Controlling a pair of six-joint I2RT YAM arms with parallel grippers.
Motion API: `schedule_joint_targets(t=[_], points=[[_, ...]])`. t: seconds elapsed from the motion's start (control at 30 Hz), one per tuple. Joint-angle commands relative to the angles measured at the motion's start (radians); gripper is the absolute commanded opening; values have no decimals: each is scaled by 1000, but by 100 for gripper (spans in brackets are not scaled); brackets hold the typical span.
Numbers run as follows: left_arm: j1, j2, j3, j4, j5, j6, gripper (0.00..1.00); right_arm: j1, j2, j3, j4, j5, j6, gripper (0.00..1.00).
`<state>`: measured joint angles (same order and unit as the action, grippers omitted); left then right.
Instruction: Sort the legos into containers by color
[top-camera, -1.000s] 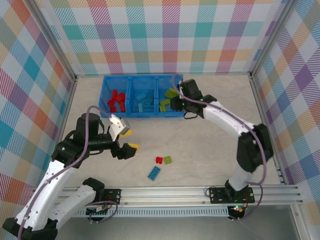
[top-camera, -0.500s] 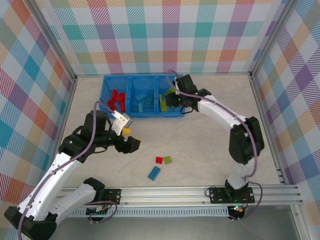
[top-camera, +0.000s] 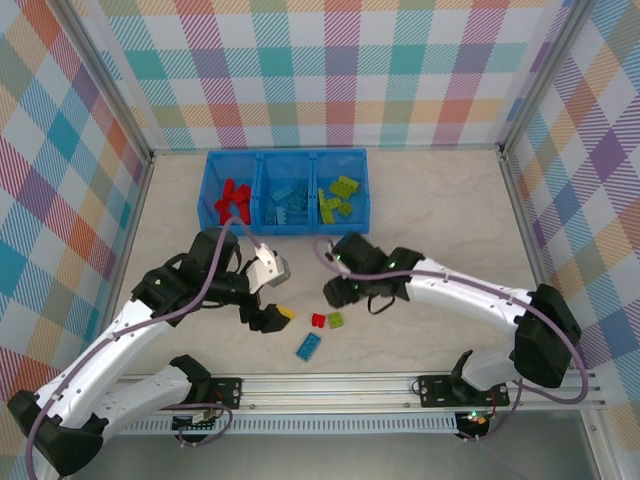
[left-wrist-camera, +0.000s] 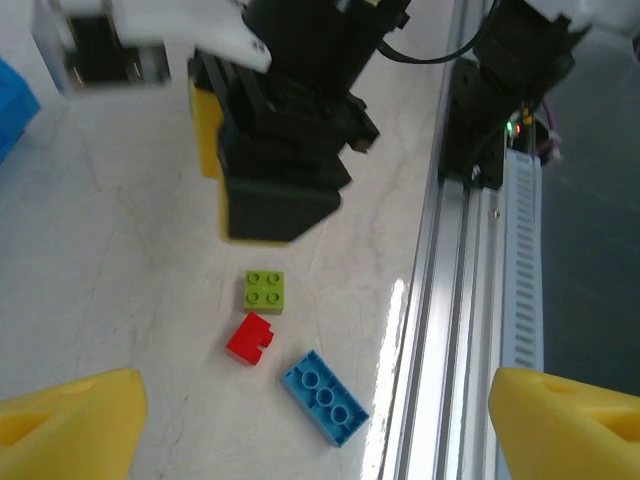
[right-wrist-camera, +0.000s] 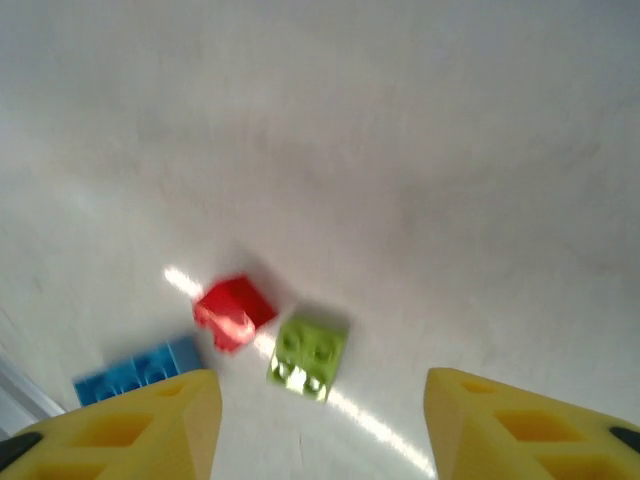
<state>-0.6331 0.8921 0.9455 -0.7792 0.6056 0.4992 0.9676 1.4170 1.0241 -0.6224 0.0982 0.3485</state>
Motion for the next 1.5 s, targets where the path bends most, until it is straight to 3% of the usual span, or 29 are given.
schedule_joint_targets(t=[0.0,0.23,0.33,0.67,0.83,1.03,1.17,1.33,1.47], points=[[-26,-23,-27,-46,5,137,90,58,31,-38,-56,60,77,59],[-27,-26,-32,-48,-6,153,91,126,184,-46,27,63,90,76],[-26,-22,-29,-58,-10,153,91,126,246,-28,85,60,81,75],[-27,-59,-44,-61,-32,147,92,125,301,-84,211,106,145,39],[-27,-56,-45,-56,-23,147,92,116,167,-142,205,139,170,33],[-28,-84,-81,36,-8,94,93,20,-50,-180,220,134,133,32],[-28,-101,-110,141,-18,-2,100,-155,-103,-114,273,67,53,30],[-38,-61,-97,207,-48,-138,100,-323,88,138,254,72,-29,30],[-87,-24,-82,203,-196,-282,100,-373,319,387,189,57,-66,33]])
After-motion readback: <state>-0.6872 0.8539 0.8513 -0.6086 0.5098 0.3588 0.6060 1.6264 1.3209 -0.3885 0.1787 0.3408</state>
